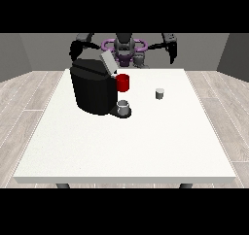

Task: Insert the coffee pod into the coffee machine and close the lid

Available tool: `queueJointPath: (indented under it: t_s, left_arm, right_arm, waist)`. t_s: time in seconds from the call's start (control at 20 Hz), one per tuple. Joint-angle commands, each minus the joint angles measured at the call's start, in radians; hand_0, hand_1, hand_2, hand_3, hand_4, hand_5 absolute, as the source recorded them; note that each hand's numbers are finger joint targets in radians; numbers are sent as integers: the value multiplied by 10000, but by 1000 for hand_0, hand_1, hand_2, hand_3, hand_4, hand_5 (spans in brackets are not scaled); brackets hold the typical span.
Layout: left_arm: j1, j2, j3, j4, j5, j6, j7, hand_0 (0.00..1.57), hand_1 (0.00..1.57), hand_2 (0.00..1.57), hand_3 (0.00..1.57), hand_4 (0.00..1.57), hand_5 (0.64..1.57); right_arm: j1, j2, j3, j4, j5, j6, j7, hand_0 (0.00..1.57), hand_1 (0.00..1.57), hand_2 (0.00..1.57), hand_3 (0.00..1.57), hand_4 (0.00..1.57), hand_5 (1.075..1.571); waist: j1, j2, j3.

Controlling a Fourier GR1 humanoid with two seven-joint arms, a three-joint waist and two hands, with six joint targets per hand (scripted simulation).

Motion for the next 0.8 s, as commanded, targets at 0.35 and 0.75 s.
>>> queueJointPath:
  t_s: [0.35,0.75]
  left_arm:
    - [-2496,1591,1330,3108,7,-680,559,0,0,0,0,0,1571]
    - [-3492,2182,1427,5202,-641,-815,171,0,0,0,0,0,1571]
  right_arm:
    - [-523,274,687,-781,39,-159,185,0,0,0,0,186,1571]
    - [-1008,187,831,-831,-30,-208,656,0,0,0,0,259,1571]
  waist:
    - [-1090,1230,-9]
    - [-1179,1754,-10]
